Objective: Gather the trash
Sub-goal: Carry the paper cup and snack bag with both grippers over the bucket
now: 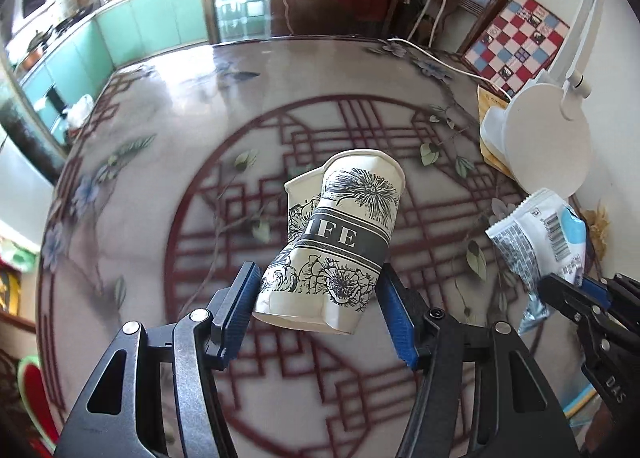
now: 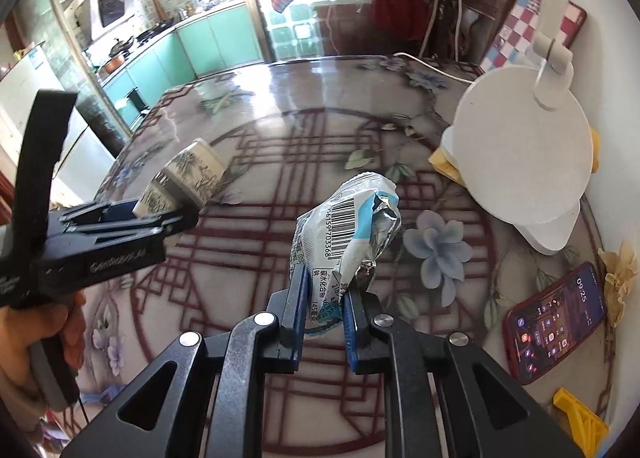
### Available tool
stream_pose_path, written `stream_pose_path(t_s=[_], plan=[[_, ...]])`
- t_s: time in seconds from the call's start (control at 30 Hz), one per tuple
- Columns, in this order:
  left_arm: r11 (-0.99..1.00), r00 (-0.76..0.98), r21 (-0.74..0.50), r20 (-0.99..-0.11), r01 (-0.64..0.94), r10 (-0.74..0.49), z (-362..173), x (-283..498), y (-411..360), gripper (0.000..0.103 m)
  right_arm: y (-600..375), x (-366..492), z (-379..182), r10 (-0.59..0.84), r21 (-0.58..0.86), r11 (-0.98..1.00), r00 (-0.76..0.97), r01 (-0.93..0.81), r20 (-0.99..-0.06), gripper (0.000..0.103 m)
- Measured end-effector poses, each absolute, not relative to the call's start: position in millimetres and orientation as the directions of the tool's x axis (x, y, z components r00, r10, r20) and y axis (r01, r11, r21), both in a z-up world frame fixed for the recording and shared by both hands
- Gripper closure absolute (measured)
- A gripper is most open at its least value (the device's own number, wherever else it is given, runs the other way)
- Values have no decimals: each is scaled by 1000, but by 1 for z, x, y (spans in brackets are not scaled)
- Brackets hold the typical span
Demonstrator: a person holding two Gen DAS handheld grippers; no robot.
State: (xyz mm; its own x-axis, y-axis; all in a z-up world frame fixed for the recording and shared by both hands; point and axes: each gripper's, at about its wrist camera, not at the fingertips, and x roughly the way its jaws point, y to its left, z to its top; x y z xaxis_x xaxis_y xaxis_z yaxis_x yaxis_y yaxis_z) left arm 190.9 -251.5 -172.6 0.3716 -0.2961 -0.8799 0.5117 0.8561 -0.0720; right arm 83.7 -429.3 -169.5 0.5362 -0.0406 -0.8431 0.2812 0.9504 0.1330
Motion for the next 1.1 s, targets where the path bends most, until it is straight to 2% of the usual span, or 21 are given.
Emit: stream_pose_path(t_s=[0.6, 1.1], plan=[[931, 473, -143, -829, 336, -298, -132, 126, -112, 44, -291, 67, -134, 46, 94, 994, 568, 55, -822, 89], [972, 538, -146, -813, 182, -223, -125, 116, 56, 44, -116, 92, -107, 88, 26, 993, 580, -115, -810, 89]])
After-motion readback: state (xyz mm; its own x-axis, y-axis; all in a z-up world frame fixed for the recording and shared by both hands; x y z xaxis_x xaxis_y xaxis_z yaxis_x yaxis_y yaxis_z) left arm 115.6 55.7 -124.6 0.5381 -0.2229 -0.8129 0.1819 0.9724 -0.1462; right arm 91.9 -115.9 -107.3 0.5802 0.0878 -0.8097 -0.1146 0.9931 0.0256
